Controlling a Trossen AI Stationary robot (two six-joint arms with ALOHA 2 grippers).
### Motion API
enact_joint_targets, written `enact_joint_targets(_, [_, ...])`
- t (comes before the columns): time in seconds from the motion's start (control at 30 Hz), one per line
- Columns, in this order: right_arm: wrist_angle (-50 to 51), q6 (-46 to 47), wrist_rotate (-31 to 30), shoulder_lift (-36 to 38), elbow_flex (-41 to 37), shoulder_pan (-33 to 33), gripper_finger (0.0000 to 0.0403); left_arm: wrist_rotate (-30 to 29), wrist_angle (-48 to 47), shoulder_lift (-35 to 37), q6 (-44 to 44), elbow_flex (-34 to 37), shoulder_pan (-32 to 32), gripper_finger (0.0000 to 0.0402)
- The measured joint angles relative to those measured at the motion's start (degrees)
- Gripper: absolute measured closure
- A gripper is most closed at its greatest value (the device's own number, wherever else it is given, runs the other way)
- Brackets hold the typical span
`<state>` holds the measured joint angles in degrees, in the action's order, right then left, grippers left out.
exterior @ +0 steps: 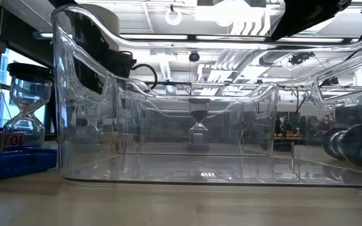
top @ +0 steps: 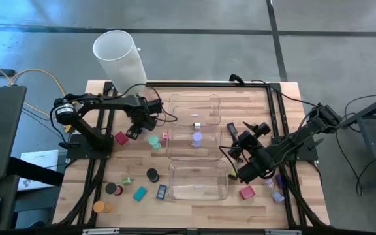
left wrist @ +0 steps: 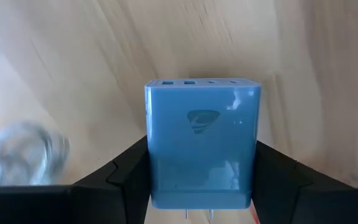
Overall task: Pick & Place Office items
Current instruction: Put the purple charger adapter into the left transparent bin
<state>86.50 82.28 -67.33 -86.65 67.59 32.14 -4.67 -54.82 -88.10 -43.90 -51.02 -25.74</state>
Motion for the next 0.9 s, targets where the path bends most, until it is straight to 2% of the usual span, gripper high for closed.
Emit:
enact_joint_targets(0.27, [-0.7,-0.4,-0.3,0.0,0.0,0.1,0.0109,1.5,-7.1,0.1,2.1,-3.5,0.0,0.0201])
enact_joint_targets(0.57, [-2.1,-1.6,-0.1,0.0,0.0,0.1,0.0109,0.0,-15.1,0.2,5.0,-7.2,1.5,0.0201])
enact_joint_targets(0.73, [-2.4,-1.7,-0.2,0.0,0.0,0.1,0.0109,-0.2,-21.6,0.2,7.2,-13.1,3.2,0.0201])
enact_joint_targets(0.9, [-3.6,-5.9,0.5,0.0,0.0,0.1,0.0109,-0.1,-28.0,0.2,10.0,-21.9,5.8,0.0201])
